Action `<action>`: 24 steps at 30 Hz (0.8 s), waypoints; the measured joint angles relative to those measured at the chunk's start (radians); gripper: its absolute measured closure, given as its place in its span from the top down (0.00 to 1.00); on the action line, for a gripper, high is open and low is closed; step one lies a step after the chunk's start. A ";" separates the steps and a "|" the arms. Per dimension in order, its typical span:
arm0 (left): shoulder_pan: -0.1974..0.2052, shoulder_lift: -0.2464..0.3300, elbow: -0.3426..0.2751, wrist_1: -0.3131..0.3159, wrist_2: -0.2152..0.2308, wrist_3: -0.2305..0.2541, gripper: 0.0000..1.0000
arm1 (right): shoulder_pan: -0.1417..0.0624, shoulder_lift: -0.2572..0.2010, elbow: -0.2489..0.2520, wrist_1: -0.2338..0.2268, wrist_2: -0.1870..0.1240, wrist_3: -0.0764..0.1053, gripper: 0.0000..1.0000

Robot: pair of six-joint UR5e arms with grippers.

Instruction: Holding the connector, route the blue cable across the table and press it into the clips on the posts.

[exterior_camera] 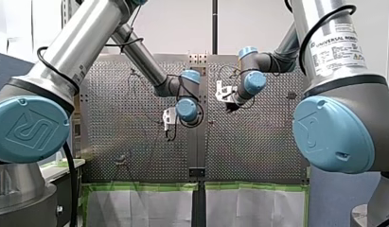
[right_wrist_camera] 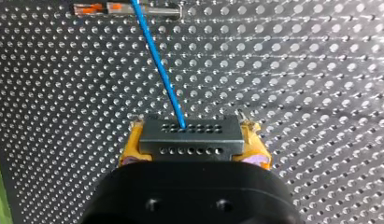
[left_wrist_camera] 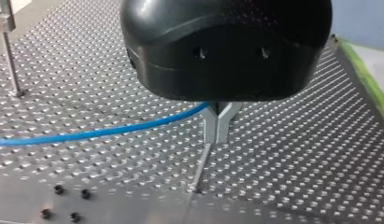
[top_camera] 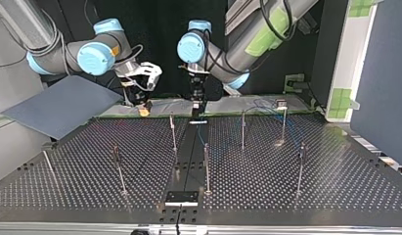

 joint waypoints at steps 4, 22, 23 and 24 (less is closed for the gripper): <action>0.007 -0.026 -0.030 0.033 0.033 -0.001 0.00 | -0.002 0.025 0.005 -0.035 -0.015 -0.002 0.00; 0.030 -0.078 0.057 0.051 0.147 -0.023 0.00 | -0.024 0.105 0.006 -0.112 -0.032 0.004 0.00; 0.030 -0.081 0.061 0.051 0.148 -0.024 0.00 | -0.026 0.106 0.006 -0.117 -0.034 0.006 0.00; 0.030 -0.087 0.067 0.049 0.148 -0.024 0.00 | -0.028 0.106 0.006 -0.121 -0.037 0.008 0.00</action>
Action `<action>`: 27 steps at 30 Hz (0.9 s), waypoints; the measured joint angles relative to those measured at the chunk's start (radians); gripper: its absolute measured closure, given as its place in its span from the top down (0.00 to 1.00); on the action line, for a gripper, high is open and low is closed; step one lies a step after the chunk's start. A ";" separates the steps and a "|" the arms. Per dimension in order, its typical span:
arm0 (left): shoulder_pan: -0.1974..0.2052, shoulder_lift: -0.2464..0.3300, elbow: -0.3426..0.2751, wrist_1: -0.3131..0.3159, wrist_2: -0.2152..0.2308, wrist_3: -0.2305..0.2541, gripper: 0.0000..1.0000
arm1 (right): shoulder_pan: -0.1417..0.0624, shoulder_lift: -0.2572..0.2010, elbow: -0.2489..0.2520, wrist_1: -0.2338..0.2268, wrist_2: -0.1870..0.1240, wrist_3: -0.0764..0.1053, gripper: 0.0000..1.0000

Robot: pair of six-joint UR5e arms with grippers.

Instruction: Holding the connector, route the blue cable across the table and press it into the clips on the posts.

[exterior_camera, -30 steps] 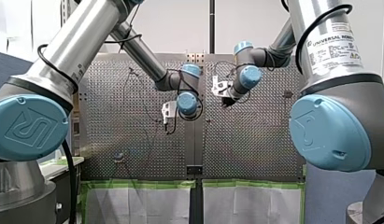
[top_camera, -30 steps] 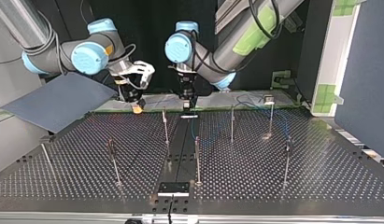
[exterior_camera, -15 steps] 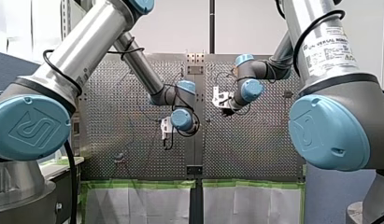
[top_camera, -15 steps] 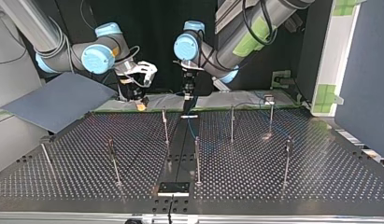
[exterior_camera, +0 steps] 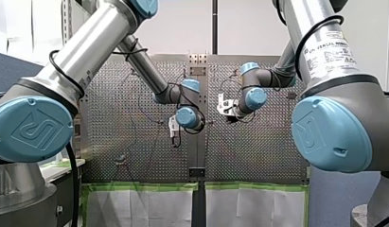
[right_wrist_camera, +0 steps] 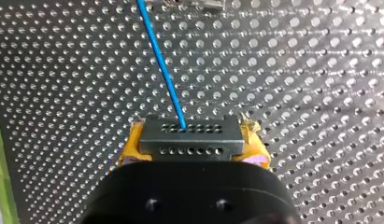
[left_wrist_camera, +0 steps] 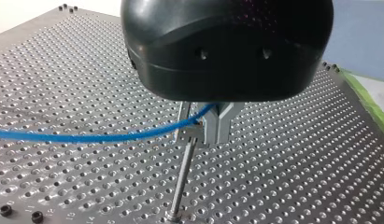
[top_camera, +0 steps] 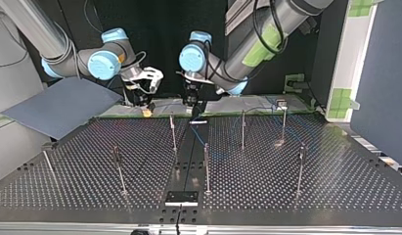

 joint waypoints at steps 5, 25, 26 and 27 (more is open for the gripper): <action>0.002 -0.038 0.035 -0.011 -0.002 -0.001 0.00 | -0.010 0.002 0.000 -0.017 -0.025 0.007 0.00; 0.046 -0.081 0.111 -0.019 0.040 -0.020 0.00 | -0.058 0.082 -0.018 -0.070 -0.072 0.030 0.00; 0.047 -0.084 0.115 -0.018 0.046 -0.020 0.00 | -0.061 0.087 -0.022 -0.071 -0.076 0.030 0.00; 0.049 -0.088 0.122 -0.020 0.054 -0.021 0.00 | -0.064 0.090 -0.027 -0.071 -0.080 0.031 0.00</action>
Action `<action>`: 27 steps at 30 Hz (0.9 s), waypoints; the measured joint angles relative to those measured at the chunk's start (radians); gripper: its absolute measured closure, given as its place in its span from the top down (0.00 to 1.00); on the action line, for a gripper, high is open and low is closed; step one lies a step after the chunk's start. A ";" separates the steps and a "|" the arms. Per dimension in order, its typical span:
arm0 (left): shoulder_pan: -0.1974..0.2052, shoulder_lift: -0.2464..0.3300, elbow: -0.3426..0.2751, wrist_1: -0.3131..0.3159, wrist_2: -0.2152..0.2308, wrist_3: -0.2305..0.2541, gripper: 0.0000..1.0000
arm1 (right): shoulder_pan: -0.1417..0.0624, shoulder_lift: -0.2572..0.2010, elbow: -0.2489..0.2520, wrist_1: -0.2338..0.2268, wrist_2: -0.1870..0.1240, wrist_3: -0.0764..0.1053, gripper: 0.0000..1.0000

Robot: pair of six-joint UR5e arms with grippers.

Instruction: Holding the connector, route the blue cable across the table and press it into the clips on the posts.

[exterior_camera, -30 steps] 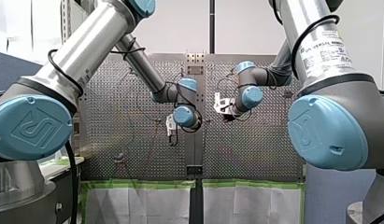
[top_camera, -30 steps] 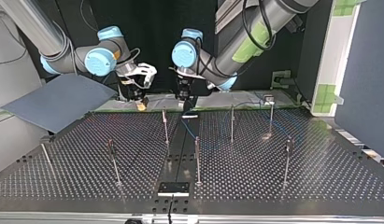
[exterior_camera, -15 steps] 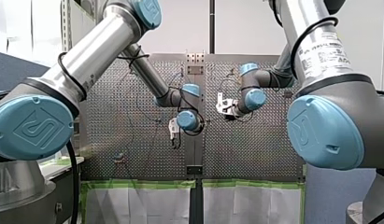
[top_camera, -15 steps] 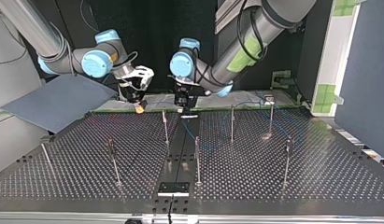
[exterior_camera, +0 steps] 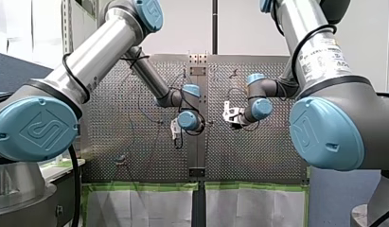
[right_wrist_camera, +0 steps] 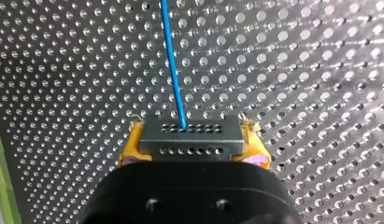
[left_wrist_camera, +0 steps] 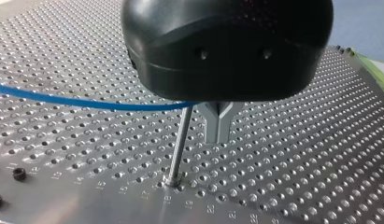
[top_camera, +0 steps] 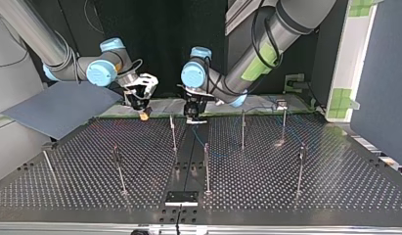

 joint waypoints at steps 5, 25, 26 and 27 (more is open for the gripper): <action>0.008 -0.016 0.037 -0.012 0.020 -0.001 0.00 | -0.016 0.014 -0.028 -0.001 -0.021 0.007 0.00; 0.050 -0.019 0.099 -0.081 0.027 0.017 0.36 | -0.075 0.022 -0.090 0.004 -0.051 0.021 0.00; 0.048 -0.019 0.099 -0.086 0.026 0.022 0.36 | -0.076 0.023 -0.090 0.004 -0.051 0.021 0.00; 0.044 -0.019 0.099 -0.094 0.024 0.029 0.50 | -0.078 0.023 -0.090 0.004 -0.051 0.020 0.00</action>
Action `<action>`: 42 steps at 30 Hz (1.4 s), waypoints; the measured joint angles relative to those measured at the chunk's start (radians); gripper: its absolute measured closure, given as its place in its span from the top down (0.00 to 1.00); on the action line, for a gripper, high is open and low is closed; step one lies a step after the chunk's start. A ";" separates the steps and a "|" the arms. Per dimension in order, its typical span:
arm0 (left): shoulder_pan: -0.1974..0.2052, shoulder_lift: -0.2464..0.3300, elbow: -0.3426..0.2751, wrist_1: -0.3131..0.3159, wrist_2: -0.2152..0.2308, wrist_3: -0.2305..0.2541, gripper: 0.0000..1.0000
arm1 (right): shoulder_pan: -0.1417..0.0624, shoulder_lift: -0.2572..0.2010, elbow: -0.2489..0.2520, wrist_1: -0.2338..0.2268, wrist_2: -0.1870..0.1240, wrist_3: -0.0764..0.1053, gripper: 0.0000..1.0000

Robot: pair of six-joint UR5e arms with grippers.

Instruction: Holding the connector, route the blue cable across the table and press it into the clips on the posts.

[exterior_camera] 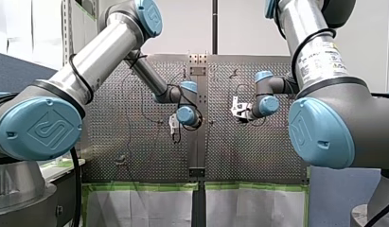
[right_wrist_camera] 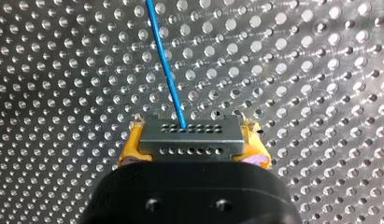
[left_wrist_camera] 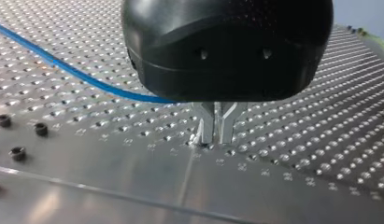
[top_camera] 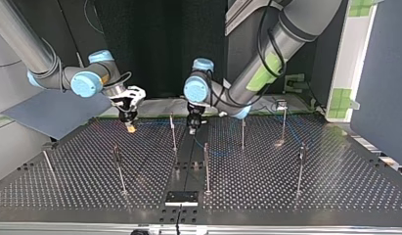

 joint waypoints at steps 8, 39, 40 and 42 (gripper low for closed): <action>-0.023 0.001 0.000 -0.059 -0.035 0.048 1.00 | -0.007 0.001 -0.002 0.001 -0.002 -0.004 0.00; -0.260 0.072 -0.010 -0.243 -0.287 0.000 1.00 | -0.033 0.000 -0.001 0.009 0.006 -0.008 0.00; -0.268 0.072 -0.009 -0.236 -0.288 -0.001 1.00 | -0.034 0.000 -0.001 0.009 0.002 -0.010 0.00; -0.284 0.067 -0.002 -0.220 -0.292 -0.002 1.00 | -0.034 0.000 -0.001 0.010 -0.006 -0.011 0.00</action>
